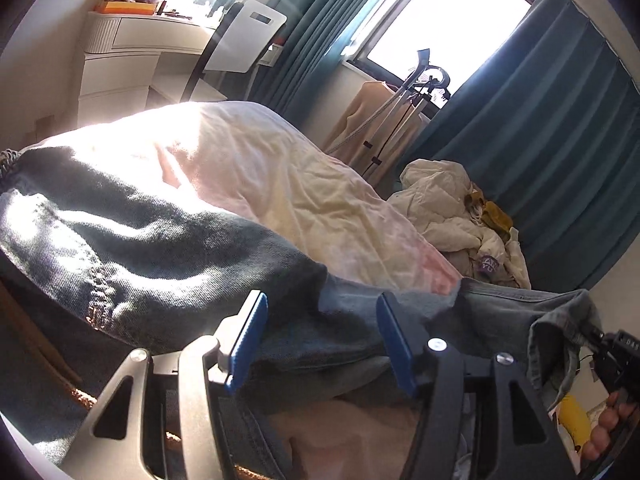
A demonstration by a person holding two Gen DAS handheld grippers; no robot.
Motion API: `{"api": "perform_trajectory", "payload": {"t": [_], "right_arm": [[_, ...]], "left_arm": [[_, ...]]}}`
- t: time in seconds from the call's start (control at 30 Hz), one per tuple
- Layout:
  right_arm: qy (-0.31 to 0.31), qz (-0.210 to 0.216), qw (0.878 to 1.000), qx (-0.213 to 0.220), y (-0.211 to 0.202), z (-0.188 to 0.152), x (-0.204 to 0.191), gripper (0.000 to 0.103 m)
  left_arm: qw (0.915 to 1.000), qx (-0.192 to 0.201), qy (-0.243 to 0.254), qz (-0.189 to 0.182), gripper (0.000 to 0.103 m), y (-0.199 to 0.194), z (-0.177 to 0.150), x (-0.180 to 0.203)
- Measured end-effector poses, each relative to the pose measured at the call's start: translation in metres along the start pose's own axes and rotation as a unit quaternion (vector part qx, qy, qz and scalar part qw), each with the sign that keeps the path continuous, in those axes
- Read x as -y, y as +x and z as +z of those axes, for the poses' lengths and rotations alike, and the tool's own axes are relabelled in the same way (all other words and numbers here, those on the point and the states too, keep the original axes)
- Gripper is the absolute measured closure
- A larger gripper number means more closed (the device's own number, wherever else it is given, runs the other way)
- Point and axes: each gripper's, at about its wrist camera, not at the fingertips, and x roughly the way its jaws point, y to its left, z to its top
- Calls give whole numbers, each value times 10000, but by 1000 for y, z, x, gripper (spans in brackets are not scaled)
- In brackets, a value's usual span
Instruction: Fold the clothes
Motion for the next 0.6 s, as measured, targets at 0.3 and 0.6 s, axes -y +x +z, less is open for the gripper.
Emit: {"api": "perform_trajectory", "payload": {"t": [0.3, 0.6], "right_arm": [[1502, -212, 9880, -300, 54, 112, 151, 89], [1701, 118, 9807, 962, 27, 54, 231, 25]], "left_arm": [[9994, -38, 327, 96, 44, 20, -6, 10], [9976, -244, 571, 316, 44, 49, -18, 23]]}}
